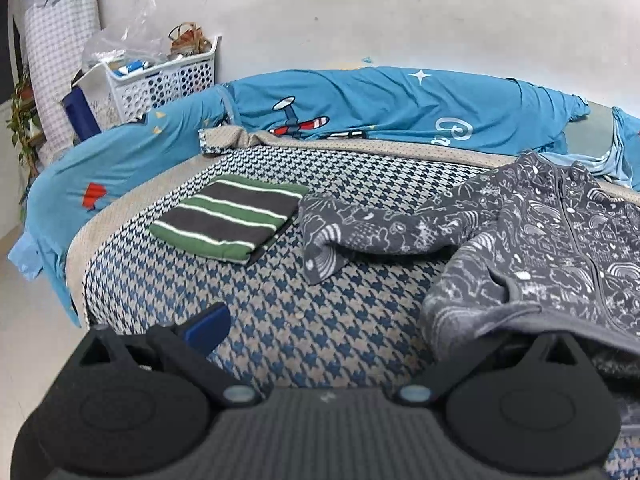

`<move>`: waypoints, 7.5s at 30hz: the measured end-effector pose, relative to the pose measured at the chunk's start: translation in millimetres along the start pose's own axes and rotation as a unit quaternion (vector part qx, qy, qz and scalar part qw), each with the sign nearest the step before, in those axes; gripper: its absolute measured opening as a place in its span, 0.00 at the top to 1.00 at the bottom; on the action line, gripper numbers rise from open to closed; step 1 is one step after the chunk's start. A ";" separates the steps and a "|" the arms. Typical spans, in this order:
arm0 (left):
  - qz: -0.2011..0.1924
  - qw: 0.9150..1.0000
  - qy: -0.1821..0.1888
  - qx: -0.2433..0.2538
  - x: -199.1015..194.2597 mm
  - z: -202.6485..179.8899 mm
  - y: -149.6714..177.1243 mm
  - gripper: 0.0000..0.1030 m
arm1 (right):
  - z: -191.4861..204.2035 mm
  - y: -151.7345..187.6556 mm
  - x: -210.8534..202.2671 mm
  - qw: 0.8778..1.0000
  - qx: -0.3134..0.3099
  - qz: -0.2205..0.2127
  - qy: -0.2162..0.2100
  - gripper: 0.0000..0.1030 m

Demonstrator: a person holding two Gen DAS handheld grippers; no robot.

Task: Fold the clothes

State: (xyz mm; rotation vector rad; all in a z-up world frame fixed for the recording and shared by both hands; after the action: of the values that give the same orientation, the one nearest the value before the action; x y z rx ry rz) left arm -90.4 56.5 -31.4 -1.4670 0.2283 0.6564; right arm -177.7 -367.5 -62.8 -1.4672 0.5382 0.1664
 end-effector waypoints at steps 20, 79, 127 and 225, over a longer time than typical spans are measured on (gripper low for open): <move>0.094 0.989 0.077 0.084 6.3 -48.2 66.7 0.00 | 4.9 43.8 4.1 0.994 -0.052 0.100 0.004 0.51; 0.052 0.978 0.187 0.072 27.9 -140.7 41.4 0.00 | 69.3 35.5 57.0 0.985 -0.005 0.120 -0.121 0.77; 0.045 0.961 0.243 0.122 46.3 -193.0 10.9 0.00 | 84.3 -6.7 98.8 0.979 -0.075 0.090 -0.167 0.73; 0.104 0.963 0.215 0.123 97.8 -239.6 17.5 0.00 | -203.6 -66.6 236.4 0.979 0.137 0.081 0.127 0.94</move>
State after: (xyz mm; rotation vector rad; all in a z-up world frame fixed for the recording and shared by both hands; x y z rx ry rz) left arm 37.6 -148.1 -126.2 -1.3405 0.7841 0.4479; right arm 7.1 -623.3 -109.6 -1.1810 0.8556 0.0285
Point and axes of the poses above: each gripper's, at about its wrist camera, not at the fingertips, and x roughly the way its jaws point, z to its left, y to its underside, the point moved 10 cm from there along x, roughly the way its jaws point, and after that the axes turned 6 degrees about -z, right-handed, at the moved point
